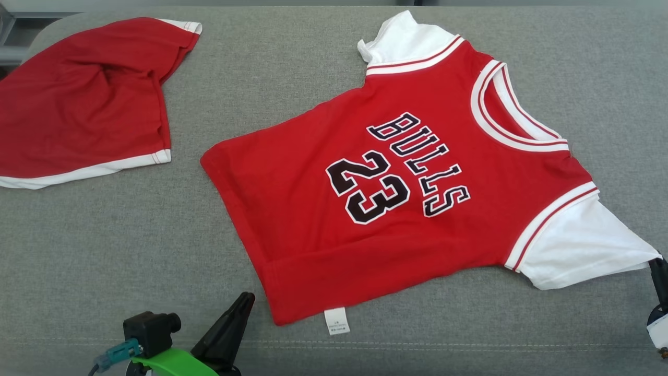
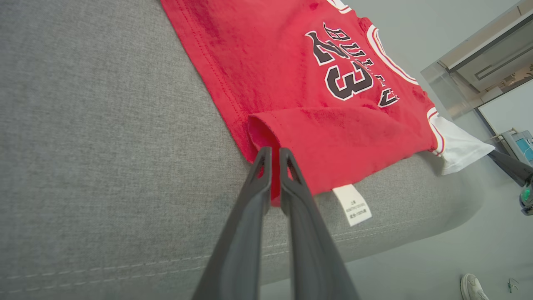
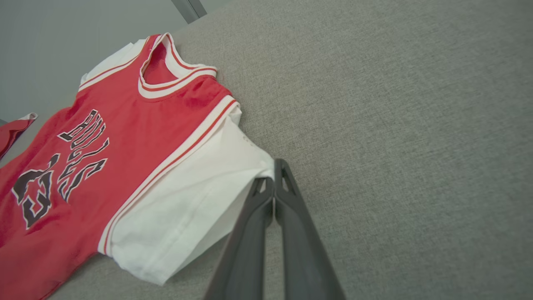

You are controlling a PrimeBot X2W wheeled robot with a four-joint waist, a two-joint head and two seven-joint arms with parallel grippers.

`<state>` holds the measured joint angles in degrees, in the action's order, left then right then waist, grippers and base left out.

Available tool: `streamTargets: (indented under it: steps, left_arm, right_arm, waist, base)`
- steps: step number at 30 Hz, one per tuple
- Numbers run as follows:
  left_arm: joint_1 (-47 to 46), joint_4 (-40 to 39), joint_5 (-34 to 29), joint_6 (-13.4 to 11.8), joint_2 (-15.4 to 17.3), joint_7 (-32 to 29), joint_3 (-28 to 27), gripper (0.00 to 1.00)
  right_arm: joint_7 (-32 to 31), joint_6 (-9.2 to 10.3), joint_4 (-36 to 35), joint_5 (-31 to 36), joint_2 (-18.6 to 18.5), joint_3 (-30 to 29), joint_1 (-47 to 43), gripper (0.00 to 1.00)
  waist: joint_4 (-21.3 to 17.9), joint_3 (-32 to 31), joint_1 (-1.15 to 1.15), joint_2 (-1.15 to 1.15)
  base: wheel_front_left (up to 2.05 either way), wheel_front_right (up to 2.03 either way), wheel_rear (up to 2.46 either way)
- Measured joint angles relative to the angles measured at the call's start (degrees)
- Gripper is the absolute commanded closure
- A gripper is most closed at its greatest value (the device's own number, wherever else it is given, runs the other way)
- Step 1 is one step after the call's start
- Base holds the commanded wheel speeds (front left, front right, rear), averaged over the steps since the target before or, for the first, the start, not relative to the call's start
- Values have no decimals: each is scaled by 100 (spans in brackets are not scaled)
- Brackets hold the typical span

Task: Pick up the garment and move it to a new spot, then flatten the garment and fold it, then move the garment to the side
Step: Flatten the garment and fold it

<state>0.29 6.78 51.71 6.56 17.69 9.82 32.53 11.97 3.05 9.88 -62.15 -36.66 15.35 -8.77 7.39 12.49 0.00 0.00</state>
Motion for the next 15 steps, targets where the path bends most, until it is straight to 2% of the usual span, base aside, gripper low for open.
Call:
streamTargets:
  steps: [1, 4, 6, 10, 11, 15]
  left_arm:
    - [0, -18, 0, -1, -3, 19, -9, 55]
    - [1, -30, 14, -1, -77, 38, 0, 49]
    - [14, -25, 30, -1, -119, 37, 43, 38]
    - [127, 5, 142, -4, -225, -37, 101, 4]
    - [167, 35, 194, -7, -237, -88, 124, 0]
    - [246, 175, 337, -105, -259, -255, 147, 0]
  right_arm:
    - [0, -1, -22, 0, -3, 0, -6, 100]
    - [-25, -1, -82, 0, -46, -1, -21, 100]
    - [-47, -10, -121, 0, -68, 1, -28, 100]
    - [-98, -18, -220, -1, -90, 30, -59, 100]
    - [-98, -18, -224, -1, -90, 30, -65, 100]
    - [-101, -18, -264, 0, -103, 32, -113, 100]
  waist:
    - [3, -1, 0, 0]
    - [6, 3, 0, 0]
    - [4, 7, 0, 0]
    - [-9, 29, 0, 0]
    - [-14, 35, 0, 0]
    - [-25, 46, 0, 0]
  base:
    - [0, 0, 0]
    - [0, 0, 0]
    - [0, 0, 0]
    - [0, 0, 0]
    - [0, 0, 0]
    - [0, 0, 0]
